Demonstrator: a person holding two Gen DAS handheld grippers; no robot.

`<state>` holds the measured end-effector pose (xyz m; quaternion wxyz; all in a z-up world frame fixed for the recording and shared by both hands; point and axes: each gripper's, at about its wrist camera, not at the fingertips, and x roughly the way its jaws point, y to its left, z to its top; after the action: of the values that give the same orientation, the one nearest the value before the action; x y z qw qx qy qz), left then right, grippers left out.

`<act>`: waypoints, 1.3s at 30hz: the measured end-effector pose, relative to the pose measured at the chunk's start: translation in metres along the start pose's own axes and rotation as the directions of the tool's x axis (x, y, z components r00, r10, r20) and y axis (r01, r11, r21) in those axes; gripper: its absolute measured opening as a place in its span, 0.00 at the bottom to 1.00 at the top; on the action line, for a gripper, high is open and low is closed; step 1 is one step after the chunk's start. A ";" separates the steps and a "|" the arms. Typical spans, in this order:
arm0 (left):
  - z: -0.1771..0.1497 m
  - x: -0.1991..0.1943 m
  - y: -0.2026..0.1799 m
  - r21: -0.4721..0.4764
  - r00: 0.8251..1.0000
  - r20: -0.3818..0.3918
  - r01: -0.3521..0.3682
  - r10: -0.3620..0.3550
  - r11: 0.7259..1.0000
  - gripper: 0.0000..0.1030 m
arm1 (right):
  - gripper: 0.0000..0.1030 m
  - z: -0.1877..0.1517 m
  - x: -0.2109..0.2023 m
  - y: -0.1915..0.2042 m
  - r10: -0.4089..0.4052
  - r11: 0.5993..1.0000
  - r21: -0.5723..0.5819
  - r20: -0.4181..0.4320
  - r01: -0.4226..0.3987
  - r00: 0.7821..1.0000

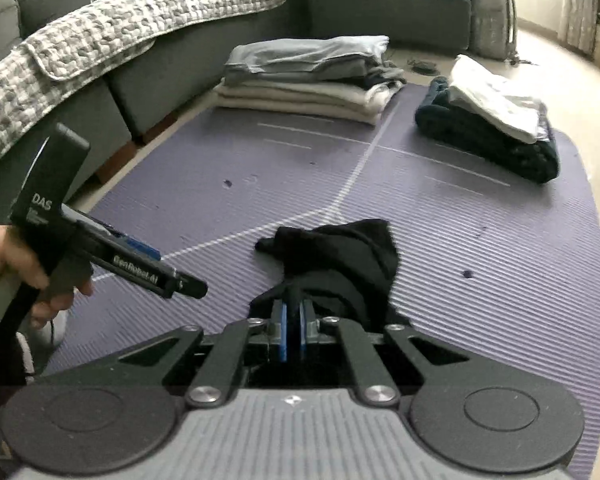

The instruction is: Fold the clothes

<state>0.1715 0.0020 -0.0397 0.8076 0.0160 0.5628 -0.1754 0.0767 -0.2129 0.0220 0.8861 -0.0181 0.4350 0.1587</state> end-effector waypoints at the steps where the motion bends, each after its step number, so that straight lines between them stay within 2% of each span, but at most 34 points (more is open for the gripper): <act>1: 0.000 0.003 -0.010 0.051 1.000 0.002 -0.002 0.002 0.999 0.88 | 0.04 0.001 -0.003 -0.004 -0.018 1.000 0.014 0.013 0.017 1.000; 4: -0.002 0.008 -0.034 0.163 1.000 0.010 -0.001 0.000 0.987 0.88 | 0.04 0.004 -0.016 -0.016 -0.073 0.996 0.057 0.059 0.070 0.996; 5: -0.002 0.008 -0.035 0.168 1.000 0.011 -0.001 -0.001 0.986 0.88 | 0.04 0.006 -0.022 -0.021 -0.097 0.993 0.077 0.080 0.091 0.992; 7: -0.003 0.012 -0.051 0.247 1.000 0.017 0.010 -0.014 0.969 0.88 | 0.04 0.007 -0.030 -0.029 -0.127 0.989 0.092 0.106 0.117 0.986; 10: -0.005 0.013 -0.062 0.290 0.999 0.014 0.041 -0.047 0.956 0.88 | 0.04 0.003 -0.045 -0.042 -0.156 0.983 0.117 0.138 0.140 0.978; 14: -0.004 0.009 -0.080 0.335 0.990 0.030 0.120 -0.138 0.935 0.88 | 0.04 -0.003 -0.061 -0.059 -0.154 0.978 0.168 0.179 0.124 0.972; 17: -0.004 -0.002 -0.103 0.398 0.971 0.067 0.185 -0.230 0.898 0.88 | 0.04 -0.006 -0.072 -0.066 -0.150 0.975 0.192 0.203 0.111 0.968; 19: -0.004 -0.005 -0.111 0.417 0.964 0.065 0.207 -0.256 0.885 0.88 | 0.04 -0.008 -0.078 -0.068 -0.143 0.975 0.201 0.221 0.099 0.965; 22: -0.006 -0.007 -0.134 0.459 0.945 0.041 0.271 -0.325 0.846 0.88 | 0.04 -0.010 -0.090 -0.069 -0.121 0.977 0.205 0.264 0.067 0.957; 26: -0.009 -0.008 -0.151 0.508 0.946 0.059 0.247 -0.320 0.825 0.86 | 0.03 -0.011 -0.104 -0.064 -0.089 0.983 0.180 0.317 0.032 0.944; 30: -0.002 -0.004 -0.152 0.505 0.944 0.087 0.235 -0.319 0.830 0.83 | 0.03 -0.009 -0.117 -0.058 -0.068 0.991 0.134 0.357 0.021 0.931; 32: 0.005 0.000 -0.148 0.471 0.949 0.086 0.229 -0.303 0.852 0.82 | 0.03 -0.009 -0.117 -0.056 -0.097 0.991 0.116 0.342 0.061 0.935; 34: 0.008 0.004 -0.143 0.437 0.956 0.068 0.229 -0.285 0.870 0.82 | 0.04 -0.014 -0.106 -0.060 -0.095 0.990 0.128 0.287 0.060 0.953; 35: 0.010 0.009 -0.140 0.419 0.962 0.056 0.221 -0.268 0.881 0.82 | 0.08 -0.017 -0.099 -0.062 -0.087 0.989 0.137 0.253 0.053 0.963; 38: 0.007 0.014 -0.135 0.410 0.971 0.039 0.201 -0.237 0.890 0.81 | 0.14 -0.030 -0.073 -0.062 -0.091 0.991 0.112 0.131 0.076 0.987; 39: 0.005 0.018 -0.133 0.416 0.979 0.036 0.170 -0.203 0.893 0.81 | 0.17 -0.035 -0.064 -0.061 -0.098 0.992 0.090 0.090 0.090 0.991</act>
<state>0.1415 -0.1290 -0.0317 0.7869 0.1243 0.4804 -0.3667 0.0315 -0.2934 0.0441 0.9121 0.0072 0.3978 0.0986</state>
